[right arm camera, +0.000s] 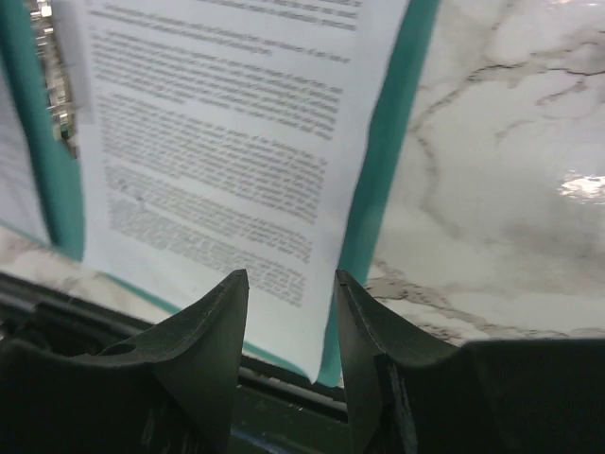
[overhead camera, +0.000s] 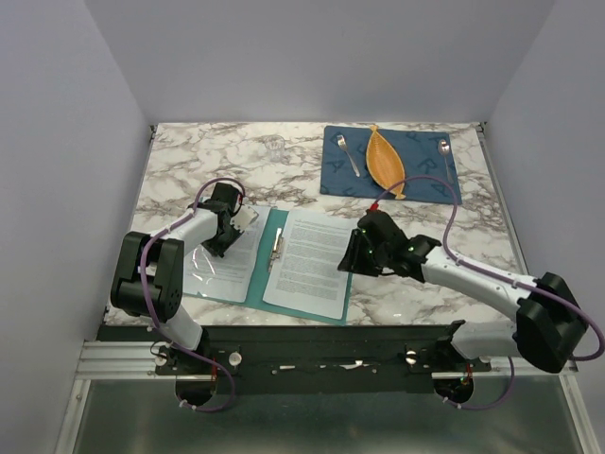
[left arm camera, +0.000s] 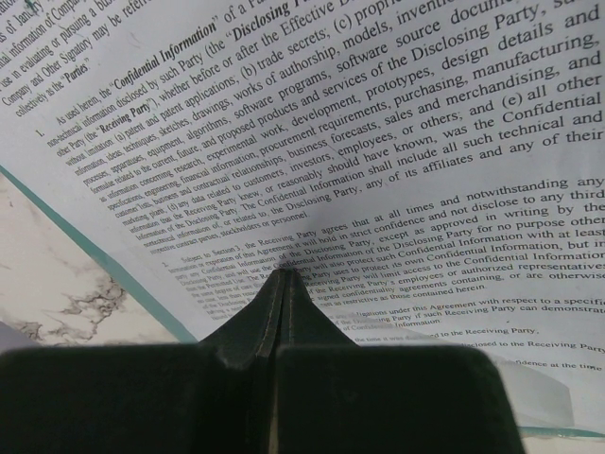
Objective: Put the files into the folder
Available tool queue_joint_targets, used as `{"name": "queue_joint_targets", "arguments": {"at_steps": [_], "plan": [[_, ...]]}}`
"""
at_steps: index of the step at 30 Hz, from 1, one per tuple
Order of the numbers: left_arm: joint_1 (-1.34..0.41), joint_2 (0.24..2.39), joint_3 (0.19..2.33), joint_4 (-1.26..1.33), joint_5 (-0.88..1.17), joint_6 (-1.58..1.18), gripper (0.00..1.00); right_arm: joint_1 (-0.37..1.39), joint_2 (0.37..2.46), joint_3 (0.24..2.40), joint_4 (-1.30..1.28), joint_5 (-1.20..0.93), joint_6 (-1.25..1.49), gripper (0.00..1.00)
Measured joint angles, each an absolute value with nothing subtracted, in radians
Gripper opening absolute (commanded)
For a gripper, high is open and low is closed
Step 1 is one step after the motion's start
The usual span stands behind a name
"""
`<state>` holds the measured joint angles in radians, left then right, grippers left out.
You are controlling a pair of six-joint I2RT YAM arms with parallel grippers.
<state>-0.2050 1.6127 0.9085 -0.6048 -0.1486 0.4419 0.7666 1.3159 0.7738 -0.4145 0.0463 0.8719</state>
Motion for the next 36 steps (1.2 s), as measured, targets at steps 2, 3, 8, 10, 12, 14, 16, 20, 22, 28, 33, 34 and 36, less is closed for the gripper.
{"name": "queue_joint_targets", "arguments": {"at_steps": [2, 3, 8, 10, 12, 14, 16, 20, 22, 28, 33, 34, 36], "plan": [[-0.205, 1.613, 0.908, -0.605, -0.150, 0.442, 0.00, 0.767, 1.272, 0.775, -0.390, -0.008, 0.850, 0.50], [-0.205, 1.613, 0.908, -0.605, -0.150, 0.443, 0.00, 0.767, 1.255, 0.775, -0.364, -0.036, 0.838, 0.50], [-0.205, 1.613, 0.908, -0.605, -0.152, 0.443, 0.00, 0.764, 1.311, 0.838, -0.173, -0.177, 0.762, 0.53], [-0.205, 1.613, 0.907, -0.605, -0.154, 0.442, 0.00, 0.757, 1.398, 0.900, -0.076, -0.233, 0.738, 0.54], [-0.205, 1.613, 0.907, -0.605, -0.156, 0.442, 0.00, 0.748, 1.505, 0.963, 0.019, -0.284, 0.728, 0.54], [-0.205, 1.613, 0.907, -0.606, -0.157, 0.441, 0.00, 0.727, 1.617, 1.005, 0.141, -0.349, 0.737, 0.54], [-0.205, 1.613, 0.907, -0.607, -0.157, 0.440, 0.00, 0.697, 1.711, 1.019, 0.245, -0.407, 0.764, 0.55], [-0.205, 1.613, 0.907, -0.607, -0.157, 0.438, 0.00, 0.653, 1.893, 1.065, 0.377, -0.493, 0.847, 0.55], [-0.205, 1.613, 0.907, -0.608, -0.157, 0.437, 0.00, 0.643, 1.958, 1.098, 0.393, -0.517, 0.874, 0.55], [-0.205, 1.613, 0.907, -0.608, -0.157, 0.433, 0.00, 0.642, 2.040, 1.186, 0.419, -0.554, 0.913, 0.55], [-0.199, 1.605, 0.917, -0.633, -0.138, 0.416, 0.00, 0.642, 2.061, 1.230, 0.425, -0.560, 0.916, 0.55], [-0.196, 1.600, 0.926, -0.645, -0.128, 0.412, 0.00, 0.642, 2.064, 1.232, 0.425, -0.560, 0.916, 0.55], [-0.186, 1.584, 0.963, -0.679, -0.104, 0.403, 0.00, 0.642, 2.071, 1.232, 0.423, -0.560, 0.916, 0.56]]}}
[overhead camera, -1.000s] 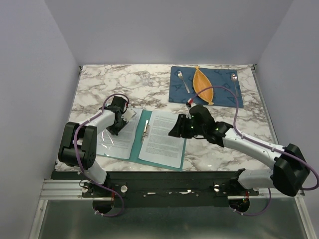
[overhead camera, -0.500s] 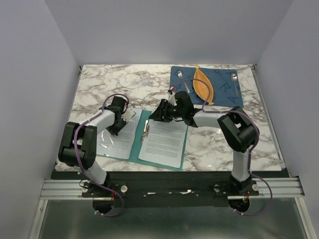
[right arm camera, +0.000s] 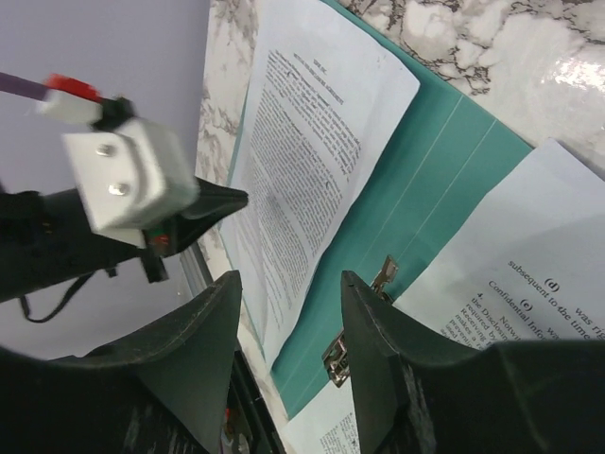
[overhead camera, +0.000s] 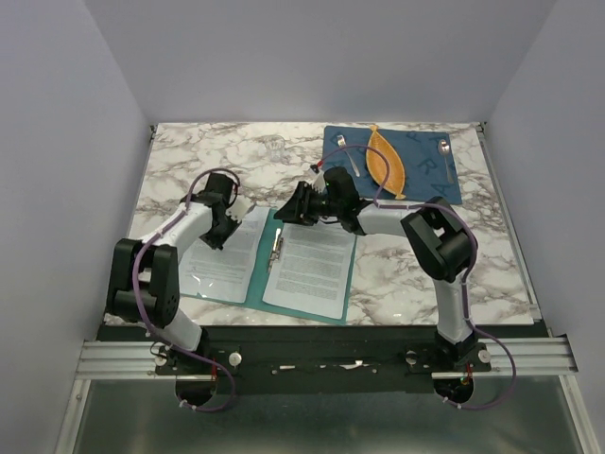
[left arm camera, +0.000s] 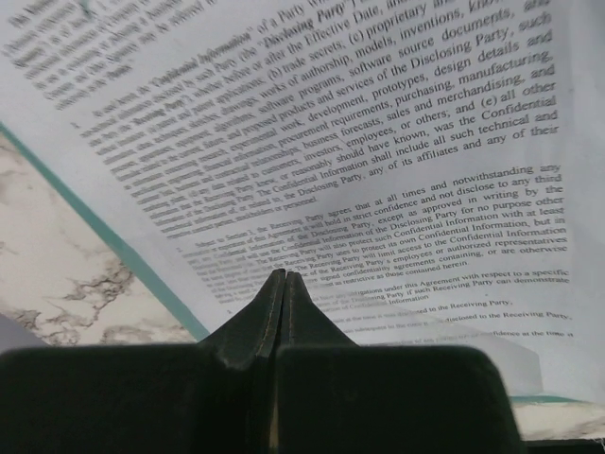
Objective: Put the files into the folder
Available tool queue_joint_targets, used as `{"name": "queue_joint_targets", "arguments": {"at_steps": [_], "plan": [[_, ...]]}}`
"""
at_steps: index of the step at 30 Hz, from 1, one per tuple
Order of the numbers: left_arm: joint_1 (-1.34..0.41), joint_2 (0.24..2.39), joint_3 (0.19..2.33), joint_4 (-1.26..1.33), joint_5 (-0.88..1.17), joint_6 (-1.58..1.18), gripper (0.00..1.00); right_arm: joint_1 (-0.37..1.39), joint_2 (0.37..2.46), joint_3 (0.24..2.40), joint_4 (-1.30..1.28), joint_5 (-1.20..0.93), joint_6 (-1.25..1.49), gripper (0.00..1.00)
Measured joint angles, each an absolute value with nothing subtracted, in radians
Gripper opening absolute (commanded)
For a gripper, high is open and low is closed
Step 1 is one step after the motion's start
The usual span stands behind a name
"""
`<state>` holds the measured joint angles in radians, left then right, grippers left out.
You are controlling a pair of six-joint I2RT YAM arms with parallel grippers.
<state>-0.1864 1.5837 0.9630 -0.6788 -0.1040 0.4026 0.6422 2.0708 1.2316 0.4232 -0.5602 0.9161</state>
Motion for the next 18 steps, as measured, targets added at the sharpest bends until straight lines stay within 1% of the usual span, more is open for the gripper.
{"name": "queue_joint_targets", "arguments": {"at_steps": [8, 11, 13, 18], "plan": [[-0.156, 1.452, 1.123, -0.743, -0.041, 0.367, 0.01, 0.642, 2.078, 1.233, 0.422, -0.564, 0.916, 0.56], [-0.138, 1.413, 1.133, -0.738, -0.032, 0.346, 0.08, 0.642, 2.086, 1.246, 0.418, -0.564, 0.913, 0.56], [-0.122, 1.410, 1.132, -0.733, -0.020, 0.331, 0.10, 0.642, 2.093, 1.259, 0.411, -0.564, 0.907, 0.56], [-0.052, 1.485, 1.127, -0.713, 0.056, 0.292, 0.09, 0.642, 2.109, 1.290, 0.376, -0.563, 0.869, 0.57]]}}
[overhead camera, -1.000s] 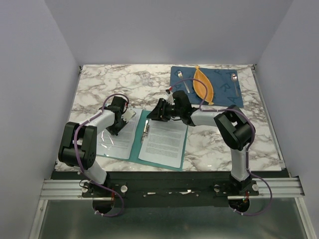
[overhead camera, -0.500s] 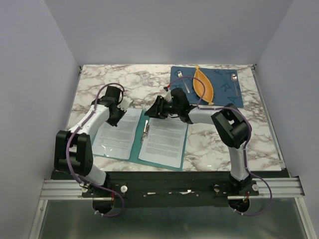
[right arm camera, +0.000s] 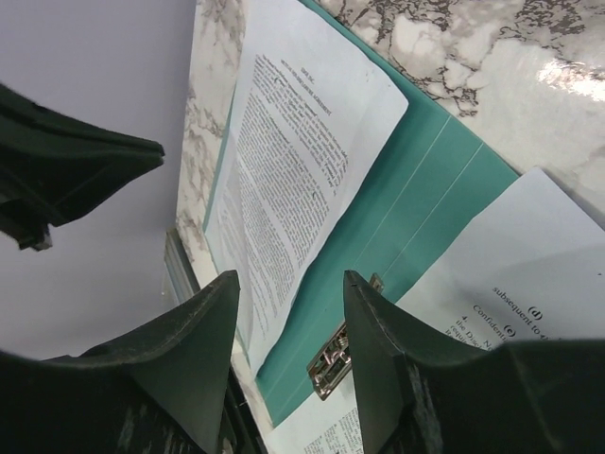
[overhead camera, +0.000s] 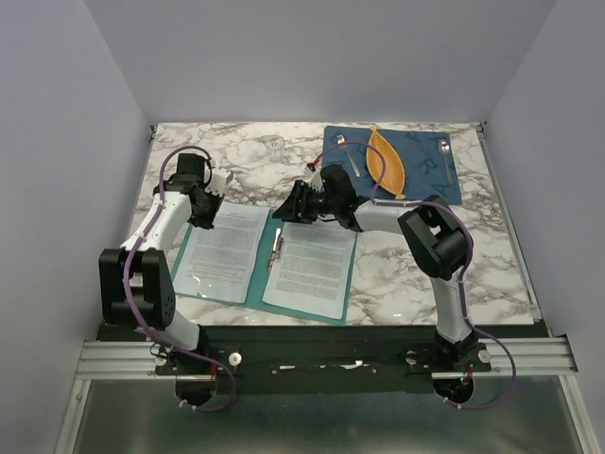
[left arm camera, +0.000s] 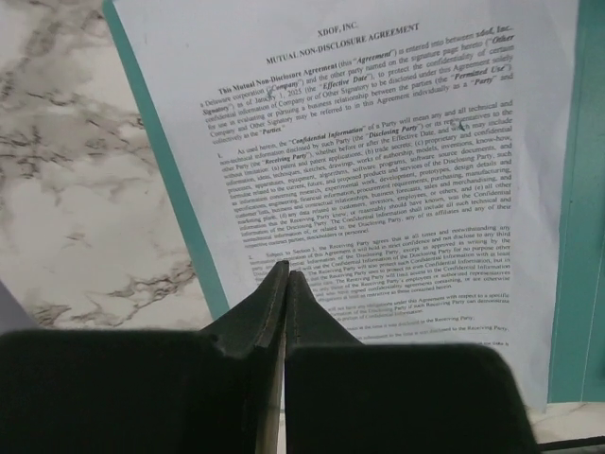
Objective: Put the files into the folder
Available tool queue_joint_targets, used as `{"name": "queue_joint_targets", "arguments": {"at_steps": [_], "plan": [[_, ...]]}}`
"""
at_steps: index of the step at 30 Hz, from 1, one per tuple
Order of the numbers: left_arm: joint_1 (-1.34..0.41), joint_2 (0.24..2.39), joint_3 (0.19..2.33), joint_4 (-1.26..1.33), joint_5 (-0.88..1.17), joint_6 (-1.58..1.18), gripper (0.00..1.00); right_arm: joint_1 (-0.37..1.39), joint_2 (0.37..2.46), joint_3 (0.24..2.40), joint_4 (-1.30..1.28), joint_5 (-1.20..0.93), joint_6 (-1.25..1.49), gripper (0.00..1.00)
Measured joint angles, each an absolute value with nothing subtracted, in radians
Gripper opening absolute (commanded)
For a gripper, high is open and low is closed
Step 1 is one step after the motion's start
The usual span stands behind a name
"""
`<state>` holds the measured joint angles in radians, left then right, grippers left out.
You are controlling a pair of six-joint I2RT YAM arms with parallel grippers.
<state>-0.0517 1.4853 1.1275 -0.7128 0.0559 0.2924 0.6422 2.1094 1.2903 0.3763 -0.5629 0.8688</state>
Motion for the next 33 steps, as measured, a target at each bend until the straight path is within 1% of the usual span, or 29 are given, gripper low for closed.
{"name": "queue_joint_targets", "arguments": {"at_steps": [5, 8, 17, 33], "plan": [[0.031, 1.652, 1.134, -0.708, 0.158, 0.254, 0.09, 0.642, 2.112, 1.305, 0.319, -0.546, 0.820, 0.58], [0.057, 1.695, 1.135, -0.707, 0.194, 0.238, 0.09, 0.642, 2.123, 1.319, 0.295, -0.540, 0.802, 0.58], [0.065, 1.705, 1.139, -0.691, 0.242, 0.230, 0.09, 0.643, 2.187, 1.378, 0.275, -0.540, 0.792, 0.59], [0.089, 1.759, 1.139, -0.674, 0.225, 0.234, 0.08, 0.675, 2.234, 1.407, 0.256, -0.543, 0.792, 0.59]]}}
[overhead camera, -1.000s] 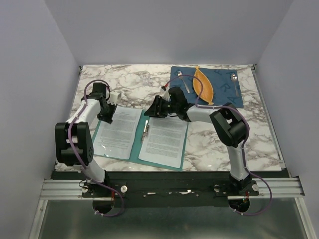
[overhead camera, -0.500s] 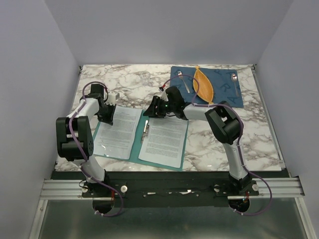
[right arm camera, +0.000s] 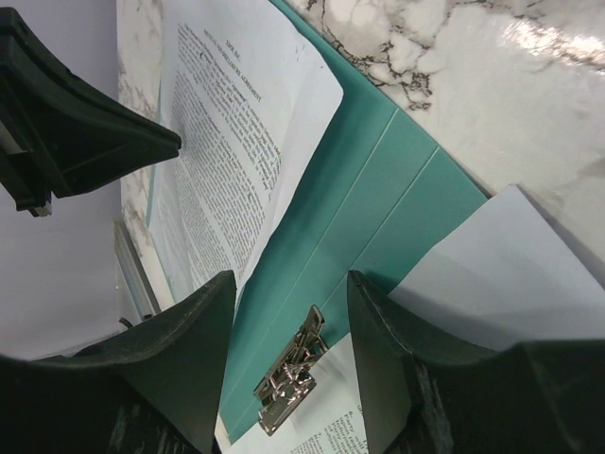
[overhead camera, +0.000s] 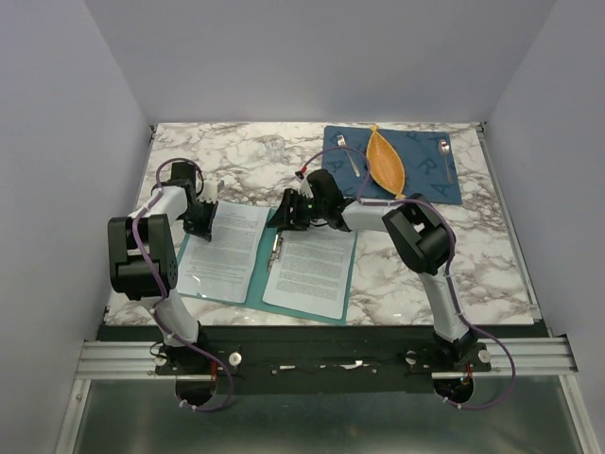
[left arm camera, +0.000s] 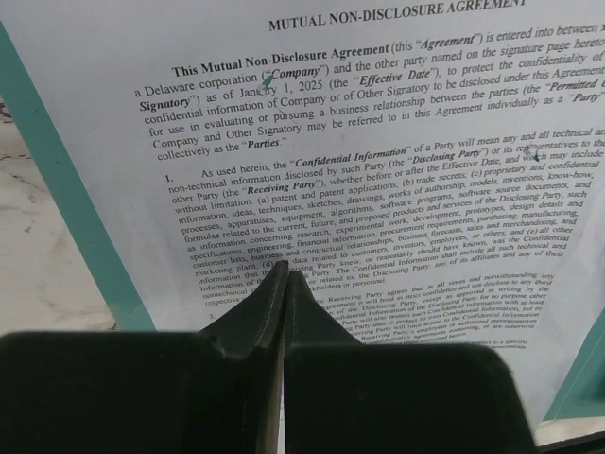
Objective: Put the files into the folder
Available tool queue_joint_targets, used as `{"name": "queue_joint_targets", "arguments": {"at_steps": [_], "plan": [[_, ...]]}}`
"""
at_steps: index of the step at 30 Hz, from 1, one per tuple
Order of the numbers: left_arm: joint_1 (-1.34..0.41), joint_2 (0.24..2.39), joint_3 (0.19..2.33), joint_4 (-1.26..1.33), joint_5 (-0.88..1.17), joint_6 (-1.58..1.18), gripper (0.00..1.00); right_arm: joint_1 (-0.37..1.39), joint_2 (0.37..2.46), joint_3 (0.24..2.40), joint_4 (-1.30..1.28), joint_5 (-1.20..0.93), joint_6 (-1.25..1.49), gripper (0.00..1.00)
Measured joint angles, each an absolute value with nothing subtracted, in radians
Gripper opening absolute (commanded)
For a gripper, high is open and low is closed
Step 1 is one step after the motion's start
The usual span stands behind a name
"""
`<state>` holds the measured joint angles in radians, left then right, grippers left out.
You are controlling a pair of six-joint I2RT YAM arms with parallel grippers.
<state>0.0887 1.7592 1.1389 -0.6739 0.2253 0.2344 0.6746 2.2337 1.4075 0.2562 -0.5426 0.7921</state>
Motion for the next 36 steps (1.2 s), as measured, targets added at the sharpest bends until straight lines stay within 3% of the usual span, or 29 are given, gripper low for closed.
{"name": "queue_joint_targets", "arguments": {"at_steps": [36], "plan": [[0.091, 1.771, 1.126, -0.636, 0.139, 0.252, 0.05, 0.769, 2.132, 1.310, 0.367, -0.568, 0.867, 0.58]]}}
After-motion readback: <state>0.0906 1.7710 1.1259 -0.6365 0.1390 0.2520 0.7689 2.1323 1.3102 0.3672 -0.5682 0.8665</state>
